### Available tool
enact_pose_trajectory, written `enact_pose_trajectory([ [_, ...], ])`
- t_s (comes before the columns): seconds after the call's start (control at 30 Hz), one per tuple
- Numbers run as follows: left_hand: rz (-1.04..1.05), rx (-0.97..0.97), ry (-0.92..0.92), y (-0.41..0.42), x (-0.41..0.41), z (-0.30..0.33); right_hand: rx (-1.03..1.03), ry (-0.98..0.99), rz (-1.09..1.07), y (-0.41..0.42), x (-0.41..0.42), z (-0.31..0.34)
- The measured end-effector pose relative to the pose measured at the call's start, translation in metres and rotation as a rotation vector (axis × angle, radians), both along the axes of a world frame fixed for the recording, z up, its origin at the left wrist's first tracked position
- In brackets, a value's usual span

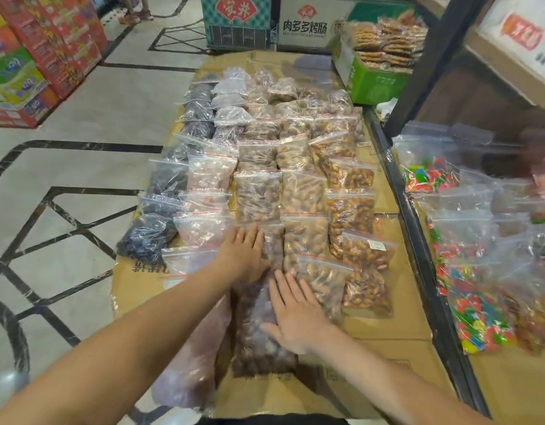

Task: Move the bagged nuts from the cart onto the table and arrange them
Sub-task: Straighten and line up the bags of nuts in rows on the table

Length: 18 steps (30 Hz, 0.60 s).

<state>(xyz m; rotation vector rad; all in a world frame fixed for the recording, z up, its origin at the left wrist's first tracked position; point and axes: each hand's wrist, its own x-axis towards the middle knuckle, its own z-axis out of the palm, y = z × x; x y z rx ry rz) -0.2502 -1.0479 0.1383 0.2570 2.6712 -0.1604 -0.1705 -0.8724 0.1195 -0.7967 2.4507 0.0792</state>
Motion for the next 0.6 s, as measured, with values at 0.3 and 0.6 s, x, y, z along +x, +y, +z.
enact_pose_trajectory([
  [0.3,-0.112,0.112,0.054,-0.008,-0.060,0.010,-0.292,0.089,-0.242,-0.028,-0.070,0.043],
  [0.6,-0.008,0.074,-0.002,-0.015,-0.133,0.012,-0.137,-0.005,-0.062,-0.023,-0.135,0.037],
])
